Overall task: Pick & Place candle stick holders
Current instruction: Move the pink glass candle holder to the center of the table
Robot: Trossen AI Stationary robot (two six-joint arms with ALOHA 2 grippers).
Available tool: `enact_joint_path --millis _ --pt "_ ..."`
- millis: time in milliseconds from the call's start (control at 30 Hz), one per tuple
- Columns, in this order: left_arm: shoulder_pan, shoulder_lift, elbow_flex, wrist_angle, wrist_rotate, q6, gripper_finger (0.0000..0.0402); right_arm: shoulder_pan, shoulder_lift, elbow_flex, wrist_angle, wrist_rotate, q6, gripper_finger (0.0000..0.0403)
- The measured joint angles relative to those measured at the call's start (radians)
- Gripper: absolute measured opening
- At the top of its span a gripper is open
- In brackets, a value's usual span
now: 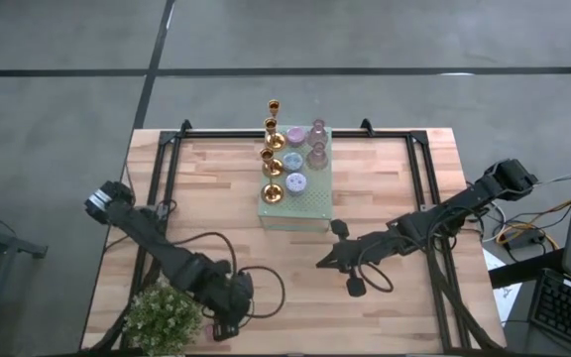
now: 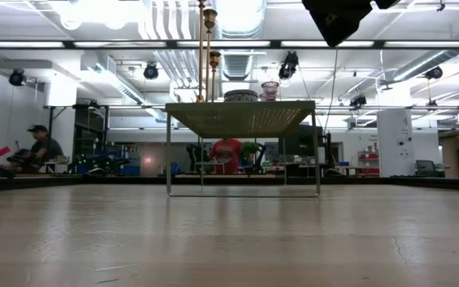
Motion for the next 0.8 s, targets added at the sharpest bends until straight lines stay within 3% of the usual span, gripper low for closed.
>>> enact_joint_path --millis 300,567,800 --pt "-0.039 0.087 -0.010 -0.007 0.174 -0.083 0.0146 0.000 0.001 0.000 0.000 0.000 0.000 0.0008" --pt "-0.065 0.098 -0.045 -0.018 0.196 -0.109 0.0144 0.000 0.001 0.000 0.000 0.000 -0.001 0.0008" --pt "-0.073 0.099 -0.082 -0.028 0.220 -0.110 0.0117 0.000 0.001 0.000 0.000 0.000 -0.001 0.0008"
